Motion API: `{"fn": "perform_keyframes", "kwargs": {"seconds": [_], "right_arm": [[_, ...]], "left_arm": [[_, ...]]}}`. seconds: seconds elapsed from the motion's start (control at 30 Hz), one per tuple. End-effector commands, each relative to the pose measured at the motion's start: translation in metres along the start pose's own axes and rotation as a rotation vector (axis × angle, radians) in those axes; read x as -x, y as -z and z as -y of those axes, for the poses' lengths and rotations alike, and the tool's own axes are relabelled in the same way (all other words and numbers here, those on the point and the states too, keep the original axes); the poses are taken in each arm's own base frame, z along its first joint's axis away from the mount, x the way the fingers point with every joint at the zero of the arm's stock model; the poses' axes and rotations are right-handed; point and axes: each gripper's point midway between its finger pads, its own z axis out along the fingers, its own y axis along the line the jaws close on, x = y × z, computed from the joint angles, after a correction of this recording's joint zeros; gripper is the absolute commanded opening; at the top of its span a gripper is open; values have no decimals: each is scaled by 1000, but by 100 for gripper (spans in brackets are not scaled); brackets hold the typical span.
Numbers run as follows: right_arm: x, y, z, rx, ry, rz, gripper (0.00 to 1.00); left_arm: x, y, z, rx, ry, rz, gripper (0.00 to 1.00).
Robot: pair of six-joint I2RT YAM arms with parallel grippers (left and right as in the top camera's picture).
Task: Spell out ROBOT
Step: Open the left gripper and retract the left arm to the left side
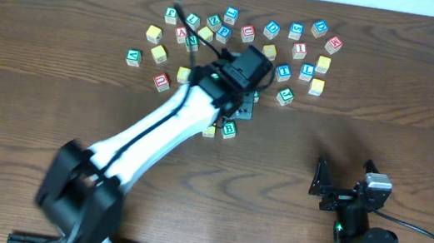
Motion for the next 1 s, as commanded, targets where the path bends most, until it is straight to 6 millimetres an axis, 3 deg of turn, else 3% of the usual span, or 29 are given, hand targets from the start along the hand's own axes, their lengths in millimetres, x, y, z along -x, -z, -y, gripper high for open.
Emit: {"fn": "perform_keyframes", "kwargs": {"seconds": [0.0, 0.07, 0.23, 0.43, 0.73, 0.87, 0.93, 0.97], "right_arm": [[0, 0, 3, -13, -15, 1, 99], [0, 0, 3, -13, -15, 1, 99], [0, 0, 3, -13, -15, 1, 99], [0, 0, 3, -13, -15, 1, 99], [0, 0, 3, -13, -15, 1, 99], [0, 0, 3, -13, -15, 1, 99], [0, 0, 3, -13, -15, 1, 99], [0, 0, 3, -13, -15, 1, 99]], "left_arm": [[20, 44, -12, -37, -38, 70, 47], [20, 60, -26, -40, -44, 69, 46], [23, 96, -94, 41, 16, 67, 46], [26, 118, -163, 128, 82, 69, 47], [30, 120, -199, 81, 57, 50, 48], [31, 123, -217, 104, 41, 55, 54], [31, 124, -224, 122, 54, 57, 63], [31, 124, -228, 131, 61, 57, 76]]}}
